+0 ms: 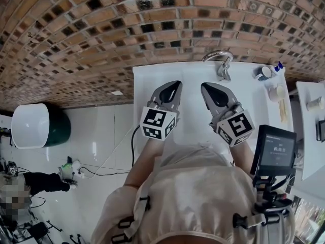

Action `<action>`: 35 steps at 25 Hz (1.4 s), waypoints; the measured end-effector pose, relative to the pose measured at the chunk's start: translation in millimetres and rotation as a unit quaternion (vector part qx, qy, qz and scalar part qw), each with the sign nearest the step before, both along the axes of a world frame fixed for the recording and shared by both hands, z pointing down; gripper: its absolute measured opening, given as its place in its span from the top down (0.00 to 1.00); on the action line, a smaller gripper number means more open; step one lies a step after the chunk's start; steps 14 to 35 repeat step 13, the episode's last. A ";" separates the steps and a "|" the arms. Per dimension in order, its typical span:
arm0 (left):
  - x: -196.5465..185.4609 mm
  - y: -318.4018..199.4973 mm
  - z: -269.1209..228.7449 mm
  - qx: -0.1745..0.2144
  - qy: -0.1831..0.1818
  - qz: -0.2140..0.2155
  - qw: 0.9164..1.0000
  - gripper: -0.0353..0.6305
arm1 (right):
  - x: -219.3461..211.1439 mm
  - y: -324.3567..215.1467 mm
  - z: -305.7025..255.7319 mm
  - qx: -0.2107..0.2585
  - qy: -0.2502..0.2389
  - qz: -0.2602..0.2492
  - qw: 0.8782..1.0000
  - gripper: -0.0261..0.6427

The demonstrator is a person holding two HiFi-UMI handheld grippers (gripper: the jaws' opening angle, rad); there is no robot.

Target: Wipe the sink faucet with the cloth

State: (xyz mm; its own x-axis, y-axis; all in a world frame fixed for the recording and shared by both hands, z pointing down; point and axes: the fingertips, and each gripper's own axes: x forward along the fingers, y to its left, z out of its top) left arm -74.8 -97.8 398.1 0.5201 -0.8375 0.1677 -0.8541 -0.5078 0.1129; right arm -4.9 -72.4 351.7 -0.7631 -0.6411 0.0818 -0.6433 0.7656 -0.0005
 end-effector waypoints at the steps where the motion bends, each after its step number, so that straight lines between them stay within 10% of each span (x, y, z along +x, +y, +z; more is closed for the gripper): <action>1: 1.0 -0.4 -1.1 0.002 0.000 0.001 1.000 0.94 | 0.6 -0.3 0.1 0.000 0.000 0.001 1.000 0.98; 35: -0.7 -3.2 -8.6 0.013 0.004 0.006 1.000 0.94 | -0.2 -1.3 -1.1 -0.002 0.001 0.008 1.000 0.98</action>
